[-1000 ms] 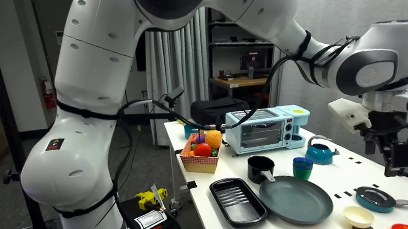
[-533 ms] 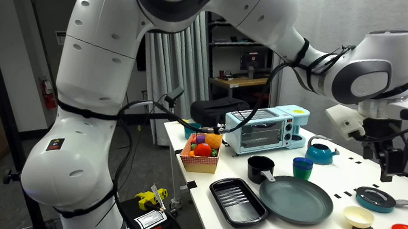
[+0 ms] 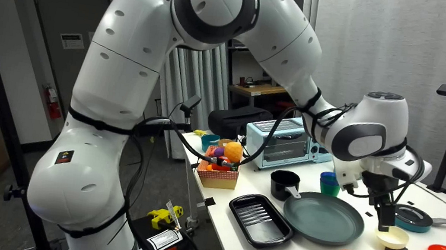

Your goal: Put the yellow thing in the orange cup then put pour its contents on the plate

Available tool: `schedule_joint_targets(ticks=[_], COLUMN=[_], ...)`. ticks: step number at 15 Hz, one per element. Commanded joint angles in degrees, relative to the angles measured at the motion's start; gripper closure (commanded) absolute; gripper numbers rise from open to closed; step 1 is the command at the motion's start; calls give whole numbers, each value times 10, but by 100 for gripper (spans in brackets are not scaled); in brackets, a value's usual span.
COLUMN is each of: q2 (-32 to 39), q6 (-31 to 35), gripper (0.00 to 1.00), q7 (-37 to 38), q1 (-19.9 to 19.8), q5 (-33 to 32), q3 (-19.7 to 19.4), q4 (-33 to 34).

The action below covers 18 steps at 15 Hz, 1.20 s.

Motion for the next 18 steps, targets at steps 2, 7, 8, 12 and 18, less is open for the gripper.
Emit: schedule_joint_targets(ticks=[2,7,8,12,18], q2=[16,13,13,17,32], q6=[58,72,73,73,75], gripper=[0,0,0,0,0], q7=[18,10,11,11,2], q1=[14,11,12,7,-8], q5=[37,51,49,43,43], q3=[7,2,-3,-22,-35], q4=[-37,-48,-48,-42,-28])
